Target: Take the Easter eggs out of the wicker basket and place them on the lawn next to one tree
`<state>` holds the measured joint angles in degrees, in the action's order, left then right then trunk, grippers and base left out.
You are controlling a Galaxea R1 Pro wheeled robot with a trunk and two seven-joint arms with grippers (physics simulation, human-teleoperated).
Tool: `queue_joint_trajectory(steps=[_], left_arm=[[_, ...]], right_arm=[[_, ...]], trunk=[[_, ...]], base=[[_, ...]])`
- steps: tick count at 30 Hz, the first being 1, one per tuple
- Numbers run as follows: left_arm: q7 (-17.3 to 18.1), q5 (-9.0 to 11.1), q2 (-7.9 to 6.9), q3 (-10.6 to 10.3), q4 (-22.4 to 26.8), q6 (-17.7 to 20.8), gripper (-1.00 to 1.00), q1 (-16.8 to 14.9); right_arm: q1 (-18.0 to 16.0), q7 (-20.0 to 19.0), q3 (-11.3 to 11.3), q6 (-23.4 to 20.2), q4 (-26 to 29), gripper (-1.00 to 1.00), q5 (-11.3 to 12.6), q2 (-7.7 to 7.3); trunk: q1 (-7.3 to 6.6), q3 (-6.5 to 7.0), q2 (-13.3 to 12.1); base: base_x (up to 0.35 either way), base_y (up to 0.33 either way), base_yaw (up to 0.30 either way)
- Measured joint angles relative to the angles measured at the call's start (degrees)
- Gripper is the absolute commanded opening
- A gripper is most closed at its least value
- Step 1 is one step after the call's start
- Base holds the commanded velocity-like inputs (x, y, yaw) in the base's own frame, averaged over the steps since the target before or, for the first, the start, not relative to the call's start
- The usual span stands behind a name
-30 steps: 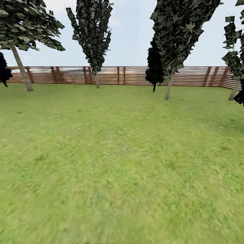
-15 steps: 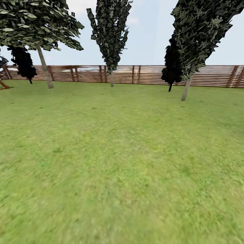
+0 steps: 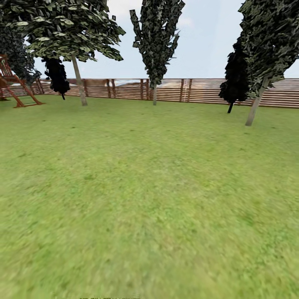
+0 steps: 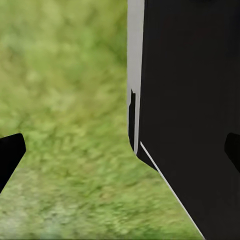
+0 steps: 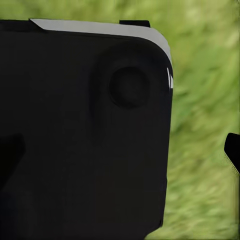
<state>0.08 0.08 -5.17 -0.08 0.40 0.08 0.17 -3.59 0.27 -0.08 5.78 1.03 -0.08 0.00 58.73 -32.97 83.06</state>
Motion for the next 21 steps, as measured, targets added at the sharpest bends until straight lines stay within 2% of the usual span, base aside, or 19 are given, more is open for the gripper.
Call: queue_joint_trajectory(steps=[21], left_arm=[[0.0,0.0,-0.01,0.0,0.0,0.0,1.00,0.0]], right_arm=[[0.0,0.0,0.0,0.0,0.0,1.00,0.0,0.00]], trunk=[[0.00,-0.68,0.0]], base=[[0.000,0.000,0.278]])
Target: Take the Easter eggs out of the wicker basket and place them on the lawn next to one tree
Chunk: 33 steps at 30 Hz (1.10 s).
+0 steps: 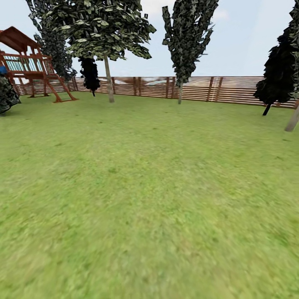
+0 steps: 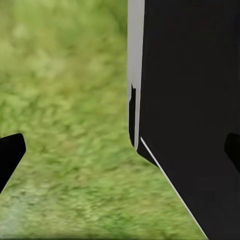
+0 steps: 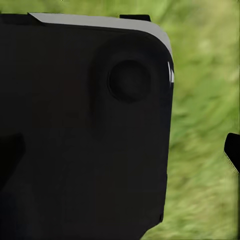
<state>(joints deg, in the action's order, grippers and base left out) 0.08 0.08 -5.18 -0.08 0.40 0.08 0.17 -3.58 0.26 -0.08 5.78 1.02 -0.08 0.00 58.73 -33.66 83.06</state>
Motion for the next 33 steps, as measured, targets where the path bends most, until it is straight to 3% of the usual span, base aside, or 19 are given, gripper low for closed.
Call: queue_joint_trajectory(steps=[33], left_arm=[[0.0,0.0,0.00,0.0,0.0,0.0,1.00,0.0]], right_arm=[[0.0,0.0,-0.1,0.0,0.0,1.00,0.0,0.00]], trunk=[[0.00,-1.07,0.0]], base=[[0.000,0.000,0.278]])
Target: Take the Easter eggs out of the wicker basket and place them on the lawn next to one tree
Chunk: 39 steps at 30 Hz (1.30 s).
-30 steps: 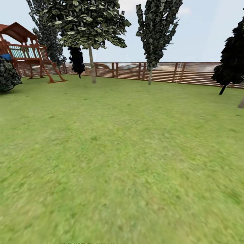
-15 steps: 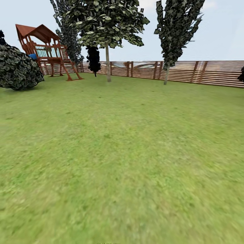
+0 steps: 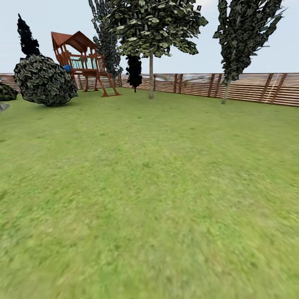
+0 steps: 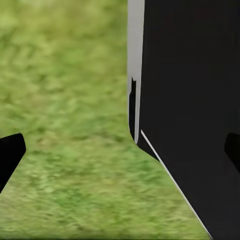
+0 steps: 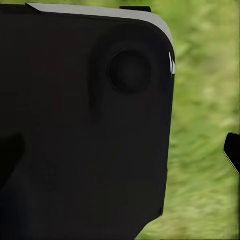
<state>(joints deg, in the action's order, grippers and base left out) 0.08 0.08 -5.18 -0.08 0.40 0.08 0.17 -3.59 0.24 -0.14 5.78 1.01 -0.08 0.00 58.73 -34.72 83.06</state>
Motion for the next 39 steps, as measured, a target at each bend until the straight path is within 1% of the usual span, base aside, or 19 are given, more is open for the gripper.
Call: queue_joint_trajectory(steps=[5,14,39], left_arm=[[0.0,0.0,0.00,0.0,0.0,0.0,1.00,0.0],[0.0,0.0,0.00,0.0,0.0,0.0,1.00,0.0],[0.0,0.0,0.00,0.0,0.0,0.0,1.00,0.0]], right_arm=[[0.0,0.1,0.0,0.0,0.0,1.00,0.0,0.00],[0.0,-0.4,-0.1,-0.2,0.0,1.00,0.0,0.08],[-0.1,-0.3,-0.1,-0.1,-0.1,1.00,0.0,0.09]], trunk=[[0.00,-0.16,0.0],[0.00,-0.25,0.0],[0.00,-1.10,0.0]], base=[[0.000,0.000,0.265],[0.000,0.000,0.084],[0.000,0.000,0.269]])
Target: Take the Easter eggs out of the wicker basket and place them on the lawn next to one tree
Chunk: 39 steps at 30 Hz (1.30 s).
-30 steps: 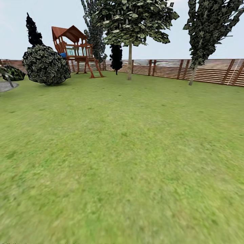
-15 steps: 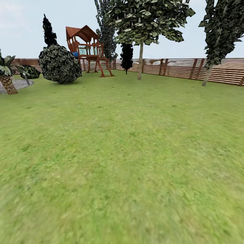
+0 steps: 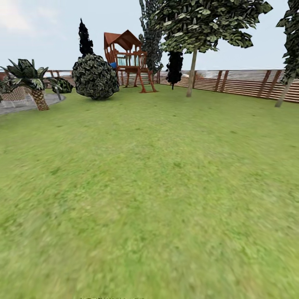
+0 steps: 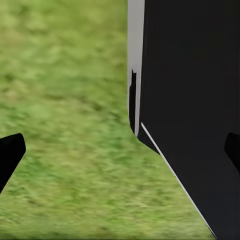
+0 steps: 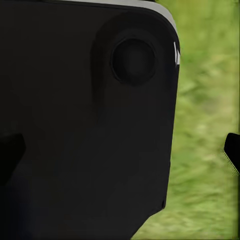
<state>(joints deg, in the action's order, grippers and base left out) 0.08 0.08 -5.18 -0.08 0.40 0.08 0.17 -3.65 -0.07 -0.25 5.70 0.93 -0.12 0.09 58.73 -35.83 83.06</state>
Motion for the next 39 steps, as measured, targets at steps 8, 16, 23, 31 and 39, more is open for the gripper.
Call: queue_joint_trajectory(steps=[8,16,23,31,39], left_arm=[[0.0,0.0,0.00,0.0,0.0,0.0,1.00,0.0],[0.0,0.0,0.00,0.0,0.0,0.0,1.00,0.0],[0.0,0.0,0.00,0.0,0.0,0.0,1.00,0.0],[0.0,0.0,0.00,0.0,0.0,0.0,1.00,0.0],[0.0,0.0,0.00,0.0,0.0,0.0,1.00,0.0]], right_arm=[[0.0,0.0,0.0,0.0,0.0,1.00,0.0,-0.04],[0.0,-0.1,0.0,-0.1,0.2,1.00,0.0,-0.17],[0.0,-0.1,0.0,-0.1,0.1,1.00,0.0,-0.21],[0.0,0.0,0.0,0.0,0.0,1.00,0.0,-0.17],[0.0,0.1,0.4,0.0,0.3,1.00,0.3,-0.46]], trunk=[[0.00,-0.28,0.0],[0.00,-0.36,0.0],[0.00,-0.36,0.0],[0.00,-0.36,0.0],[0.00,-0.36,0.0]], base=[[0.000,0.000,0.269],[0.000,0.000,0.052],[0.000,0.000,0.001],[0.000,0.000,0.180],[0.000,0.000,0.021]])
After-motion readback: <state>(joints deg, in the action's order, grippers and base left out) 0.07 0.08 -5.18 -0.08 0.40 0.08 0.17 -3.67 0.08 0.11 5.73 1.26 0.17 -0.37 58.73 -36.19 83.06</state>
